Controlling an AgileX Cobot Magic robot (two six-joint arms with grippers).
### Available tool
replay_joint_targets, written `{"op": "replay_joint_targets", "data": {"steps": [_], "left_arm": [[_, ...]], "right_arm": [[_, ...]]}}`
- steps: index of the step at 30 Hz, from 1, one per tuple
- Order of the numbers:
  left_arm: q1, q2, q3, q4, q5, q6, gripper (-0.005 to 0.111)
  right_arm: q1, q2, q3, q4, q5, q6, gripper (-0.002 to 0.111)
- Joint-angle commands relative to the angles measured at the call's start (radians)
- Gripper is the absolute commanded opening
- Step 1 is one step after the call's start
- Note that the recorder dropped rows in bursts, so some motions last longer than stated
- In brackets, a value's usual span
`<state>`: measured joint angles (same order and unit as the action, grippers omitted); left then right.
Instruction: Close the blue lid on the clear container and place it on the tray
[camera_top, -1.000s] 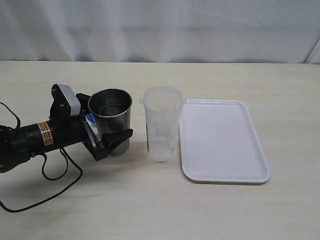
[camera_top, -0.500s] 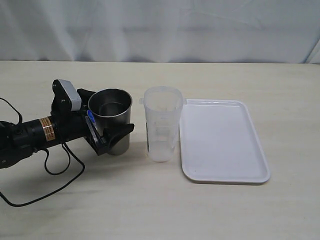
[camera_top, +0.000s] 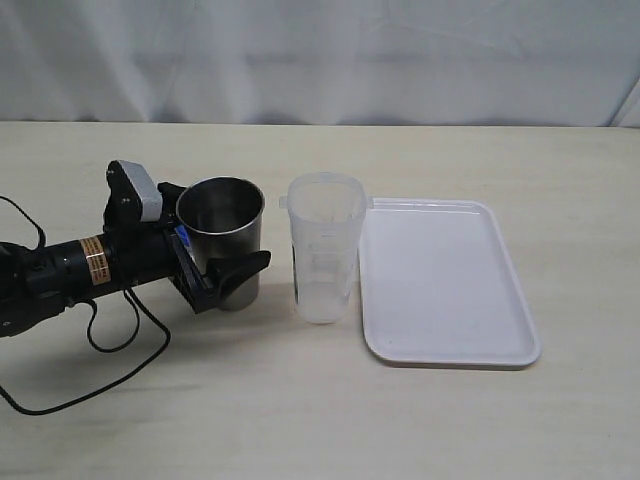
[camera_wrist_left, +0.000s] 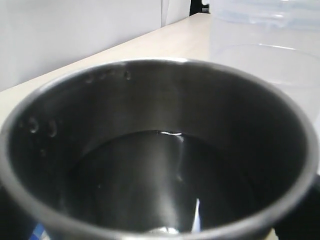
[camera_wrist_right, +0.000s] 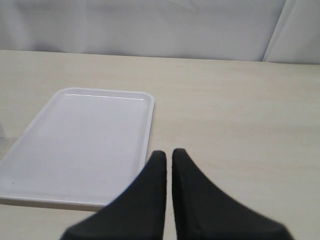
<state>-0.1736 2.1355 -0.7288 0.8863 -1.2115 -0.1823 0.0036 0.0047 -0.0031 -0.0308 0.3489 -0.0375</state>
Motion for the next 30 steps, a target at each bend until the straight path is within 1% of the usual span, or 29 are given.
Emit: {"op": "replay_joint_targets", "data": {"steps": [1,8,15,30], "left_arm": [[-0.002,0.0,-0.005,-0.008,-0.01,-0.006,0.105],[-0.002,0.0,-0.006,-0.015,-0.01,-0.007,0.105],[-0.002,0.0,-0.006,-0.082,-0.01,-0.007,0.105],[-0.002,0.0,-0.006,-0.077,-0.01,-0.007,0.105]], "right_arm": [[-0.004,-0.005,0.003,0.001,-0.006,0.001,0.004],[-0.004,-0.005,0.003,0.001,-0.006,0.001,0.004],[-0.004,-0.005,0.003,0.001,-0.006,0.001,0.004],[-0.004,-0.005,0.003,0.001,-0.006,0.001,0.004]]}}
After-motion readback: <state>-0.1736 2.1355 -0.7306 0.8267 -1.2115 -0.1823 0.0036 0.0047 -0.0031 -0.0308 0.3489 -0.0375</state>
